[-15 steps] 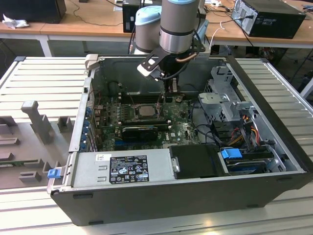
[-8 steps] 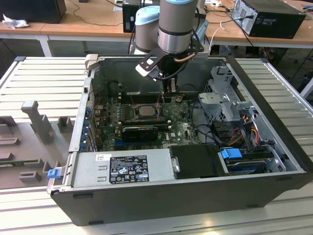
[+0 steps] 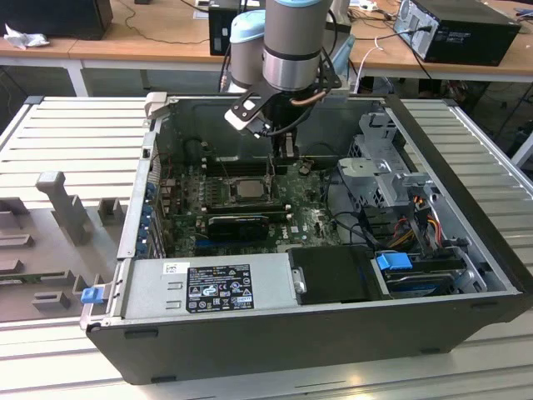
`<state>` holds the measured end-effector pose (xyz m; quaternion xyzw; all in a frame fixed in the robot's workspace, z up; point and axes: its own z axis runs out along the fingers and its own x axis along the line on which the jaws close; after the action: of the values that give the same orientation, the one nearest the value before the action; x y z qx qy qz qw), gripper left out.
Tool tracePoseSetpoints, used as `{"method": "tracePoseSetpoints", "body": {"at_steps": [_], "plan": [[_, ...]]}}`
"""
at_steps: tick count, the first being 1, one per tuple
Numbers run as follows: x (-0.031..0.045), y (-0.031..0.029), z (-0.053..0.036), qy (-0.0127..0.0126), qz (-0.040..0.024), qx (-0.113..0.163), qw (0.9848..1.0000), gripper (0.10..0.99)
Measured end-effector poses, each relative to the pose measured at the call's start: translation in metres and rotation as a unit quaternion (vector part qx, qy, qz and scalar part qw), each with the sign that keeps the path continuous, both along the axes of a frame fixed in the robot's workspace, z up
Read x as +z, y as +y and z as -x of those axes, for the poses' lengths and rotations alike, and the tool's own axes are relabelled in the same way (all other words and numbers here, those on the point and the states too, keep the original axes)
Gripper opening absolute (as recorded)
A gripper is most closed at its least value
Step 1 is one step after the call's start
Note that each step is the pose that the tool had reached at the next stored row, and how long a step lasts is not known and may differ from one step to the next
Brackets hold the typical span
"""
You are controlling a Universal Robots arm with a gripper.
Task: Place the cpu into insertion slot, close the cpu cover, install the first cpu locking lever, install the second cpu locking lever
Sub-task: 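Close the cpu cover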
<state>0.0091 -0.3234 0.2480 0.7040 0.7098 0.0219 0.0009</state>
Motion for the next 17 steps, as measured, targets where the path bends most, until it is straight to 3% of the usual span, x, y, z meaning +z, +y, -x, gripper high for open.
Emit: {"method": "tracePoseSetpoints", "body": {"at_steps": [7, 12, 13, 16, 17], "plan": [[-0.0001, 0.0, 0.005, 0.0, -0.0001, 0.0, 1.0, 0.106], [-0.0131, -0.0005, 0.0114, 0.0, 0.0, 0.0, 1.0, 0.106], [-0.0147, -0.0005, 0.0138, 0.0, 0.0, 0.0, 1.0, 0.106], [-0.0189, -0.0005, 0.0352, 0.0019, -0.0001, 0.0, 1.0, 0.106], [-0.0189, -0.0005, 0.0375, 0.0019, 0.0, 0.0, 1.0, 0.106]]}}
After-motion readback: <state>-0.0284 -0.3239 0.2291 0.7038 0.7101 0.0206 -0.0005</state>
